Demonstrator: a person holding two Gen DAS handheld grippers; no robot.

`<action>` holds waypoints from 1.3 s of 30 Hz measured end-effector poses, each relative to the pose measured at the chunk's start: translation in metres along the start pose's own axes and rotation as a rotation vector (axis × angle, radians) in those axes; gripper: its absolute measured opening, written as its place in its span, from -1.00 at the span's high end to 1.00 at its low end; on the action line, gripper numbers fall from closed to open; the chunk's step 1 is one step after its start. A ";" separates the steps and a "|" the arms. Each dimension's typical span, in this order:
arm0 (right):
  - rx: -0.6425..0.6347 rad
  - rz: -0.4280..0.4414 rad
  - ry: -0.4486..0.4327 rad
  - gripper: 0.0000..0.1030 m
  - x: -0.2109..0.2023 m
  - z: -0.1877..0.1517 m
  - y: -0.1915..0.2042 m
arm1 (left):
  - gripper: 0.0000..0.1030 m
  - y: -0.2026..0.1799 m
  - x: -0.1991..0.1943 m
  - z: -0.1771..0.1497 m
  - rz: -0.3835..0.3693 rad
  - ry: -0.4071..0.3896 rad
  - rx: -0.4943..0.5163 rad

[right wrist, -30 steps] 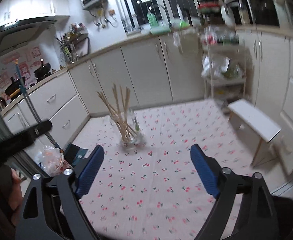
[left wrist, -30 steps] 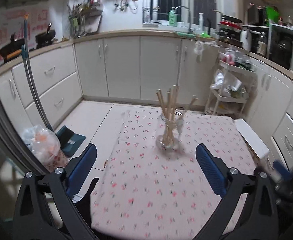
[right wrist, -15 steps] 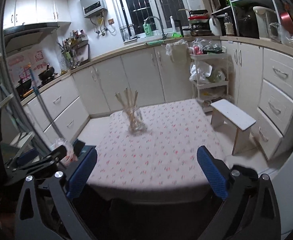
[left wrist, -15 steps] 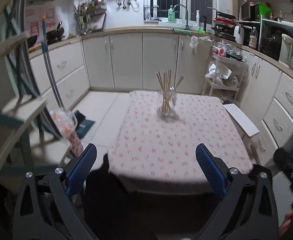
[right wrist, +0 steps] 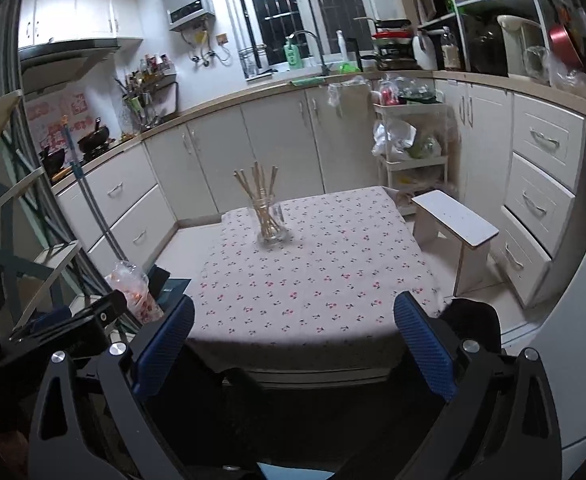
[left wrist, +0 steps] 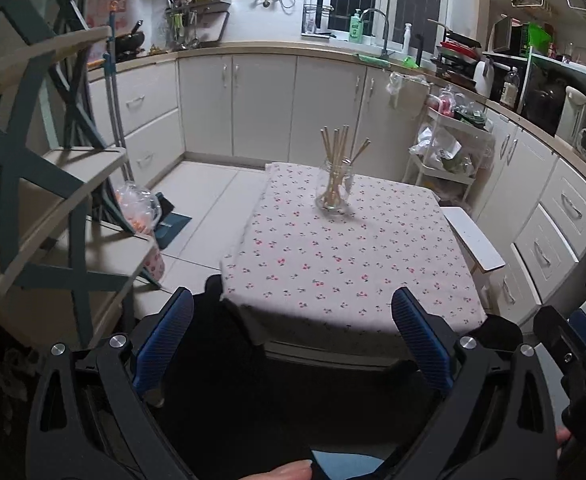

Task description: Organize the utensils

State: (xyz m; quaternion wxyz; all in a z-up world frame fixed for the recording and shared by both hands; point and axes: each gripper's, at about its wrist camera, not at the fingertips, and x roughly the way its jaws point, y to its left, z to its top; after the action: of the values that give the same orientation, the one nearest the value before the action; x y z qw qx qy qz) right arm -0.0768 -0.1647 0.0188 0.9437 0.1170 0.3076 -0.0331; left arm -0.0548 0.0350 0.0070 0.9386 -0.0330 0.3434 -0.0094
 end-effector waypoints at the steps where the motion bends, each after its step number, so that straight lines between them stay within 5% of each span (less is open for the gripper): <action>1: -0.005 0.001 -0.003 -0.86 -0.002 0.000 0.002 | -0.85 0.000 -0.003 0.000 0.003 -0.009 0.006; 39: -0.053 0.019 -0.109 -0.86 -0.037 0.008 0.018 | -0.85 -0.003 -0.043 0.001 -0.009 -0.113 0.028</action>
State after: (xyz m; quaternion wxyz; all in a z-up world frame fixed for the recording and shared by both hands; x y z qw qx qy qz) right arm -0.1000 -0.1493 0.0502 0.9622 0.0928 0.2553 -0.0221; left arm -0.0872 0.0335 0.0361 0.9568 -0.0222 0.2895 -0.0166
